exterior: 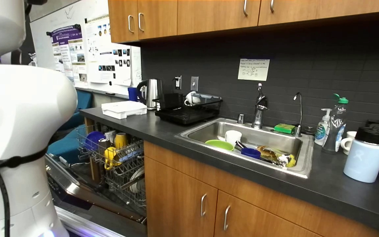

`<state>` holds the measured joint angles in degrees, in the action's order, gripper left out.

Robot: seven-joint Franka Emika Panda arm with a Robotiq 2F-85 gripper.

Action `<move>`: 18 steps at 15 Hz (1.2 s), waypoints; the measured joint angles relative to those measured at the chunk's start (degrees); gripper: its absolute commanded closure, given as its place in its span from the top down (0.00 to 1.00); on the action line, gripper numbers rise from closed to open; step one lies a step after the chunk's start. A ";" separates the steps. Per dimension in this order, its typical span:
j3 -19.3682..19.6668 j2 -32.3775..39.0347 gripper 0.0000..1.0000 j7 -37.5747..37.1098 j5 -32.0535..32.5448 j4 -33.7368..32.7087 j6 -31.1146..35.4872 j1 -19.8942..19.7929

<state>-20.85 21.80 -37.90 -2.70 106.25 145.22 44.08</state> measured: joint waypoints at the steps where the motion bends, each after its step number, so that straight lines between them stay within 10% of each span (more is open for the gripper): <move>1: 1.03 1.00 0.01 -0.74 0.01 -1.25 -0.04 0.58; 18: 7.94 24.04 0.01 -10.60 -4.81 -32.42 -0.02 5.29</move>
<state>-12.91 45.84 -48.51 -7.51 73.83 145.20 49.37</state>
